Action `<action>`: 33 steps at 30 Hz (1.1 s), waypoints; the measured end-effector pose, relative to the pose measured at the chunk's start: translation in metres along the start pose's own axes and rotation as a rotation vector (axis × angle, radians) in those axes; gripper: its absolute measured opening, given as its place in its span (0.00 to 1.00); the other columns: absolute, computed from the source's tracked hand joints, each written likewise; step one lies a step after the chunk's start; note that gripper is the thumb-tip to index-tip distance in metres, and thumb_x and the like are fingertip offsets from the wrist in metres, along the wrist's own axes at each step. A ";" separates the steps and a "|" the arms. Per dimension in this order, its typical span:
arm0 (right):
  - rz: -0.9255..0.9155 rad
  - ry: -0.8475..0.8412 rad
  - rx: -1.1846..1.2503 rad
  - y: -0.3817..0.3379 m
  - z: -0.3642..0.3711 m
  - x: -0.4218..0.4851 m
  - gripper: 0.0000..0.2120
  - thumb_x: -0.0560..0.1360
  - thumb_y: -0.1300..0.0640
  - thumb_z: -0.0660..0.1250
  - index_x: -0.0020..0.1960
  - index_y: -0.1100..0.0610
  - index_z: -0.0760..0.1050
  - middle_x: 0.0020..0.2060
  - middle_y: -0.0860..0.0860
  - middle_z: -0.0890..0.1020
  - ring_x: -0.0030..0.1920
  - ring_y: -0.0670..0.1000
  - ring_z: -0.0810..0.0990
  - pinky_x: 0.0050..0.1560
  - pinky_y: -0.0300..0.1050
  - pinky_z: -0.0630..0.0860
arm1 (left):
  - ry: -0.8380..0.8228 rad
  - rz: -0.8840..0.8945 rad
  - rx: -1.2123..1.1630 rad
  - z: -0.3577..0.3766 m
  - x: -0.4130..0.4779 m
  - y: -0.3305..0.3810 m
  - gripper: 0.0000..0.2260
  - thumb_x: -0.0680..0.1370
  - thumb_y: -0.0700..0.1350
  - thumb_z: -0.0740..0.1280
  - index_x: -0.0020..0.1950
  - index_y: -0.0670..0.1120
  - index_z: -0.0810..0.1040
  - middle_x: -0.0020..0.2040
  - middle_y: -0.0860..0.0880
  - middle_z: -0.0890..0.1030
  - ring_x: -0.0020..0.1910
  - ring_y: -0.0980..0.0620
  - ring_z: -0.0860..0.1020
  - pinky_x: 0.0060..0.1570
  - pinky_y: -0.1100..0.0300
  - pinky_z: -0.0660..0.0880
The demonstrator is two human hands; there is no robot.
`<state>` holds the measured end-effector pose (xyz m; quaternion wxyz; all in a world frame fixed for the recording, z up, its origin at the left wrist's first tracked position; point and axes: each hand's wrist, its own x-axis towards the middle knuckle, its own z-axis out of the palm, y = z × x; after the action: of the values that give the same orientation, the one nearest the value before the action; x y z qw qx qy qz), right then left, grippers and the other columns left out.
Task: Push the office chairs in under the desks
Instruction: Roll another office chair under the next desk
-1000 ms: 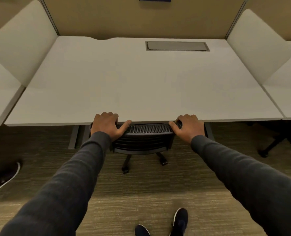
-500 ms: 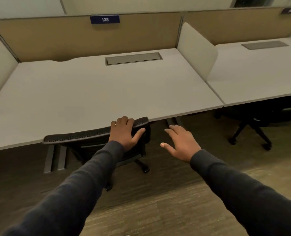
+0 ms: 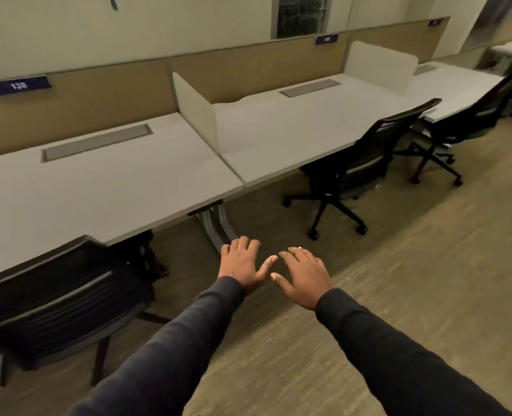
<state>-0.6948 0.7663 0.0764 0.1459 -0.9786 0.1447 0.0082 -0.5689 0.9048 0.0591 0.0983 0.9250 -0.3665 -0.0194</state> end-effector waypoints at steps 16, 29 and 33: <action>0.350 0.097 0.012 0.309 -0.077 -0.044 0.32 0.80 0.36 0.58 0.77 0.54 0.64 0.74 0.54 0.68 0.75 0.54 0.65 0.71 0.54 0.66 | -0.078 0.333 -0.035 0.078 0.163 0.306 0.34 0.75 0.71 0.43 0.65 0.50 0.72 0.59 0.48 0.73 0.60 0.46 0.71 0.60 0.47 0.66; 0.460 0.110 -0.013 0.553 -0.164 0.043 0.32 0.80 0.37 0.59 0.76 0.56 0.65 0.73 0.55 0.70 0.73 0.56 0.67 0.71 0.55 0.67 | -0.129 0.375 -0.069 0.137 0.362 0.486 0.35 0.75 0.72 0.44 0.65 0.50 0.72 0.60 0.48 0.73 0.59 0.46 0.71 0.59 0.48 0.65; 0.454 0.106 -0.016 0.603 -0.182 0.071 0.31 0.80 0.37 0.59 0.76 0.55 0.64 0.73 0.55 0.69 0.74 0.56 0.66 0.70 0.54 0.66 | -0.119 0.389 -0.050 0.138 0.411 0.523 0.34 0.75 0.71 0.44 0.65 0.50 0.72 0.59 0.48 0.73 0.59 0.46 0.71 0.59 0.47 0.65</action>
<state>-0.8037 0.1417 0.0753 0.1246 -0.9213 0.3683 -0.0093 -0.6363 0.2289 0.0414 0.1015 0.8312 -0.5429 -0.0638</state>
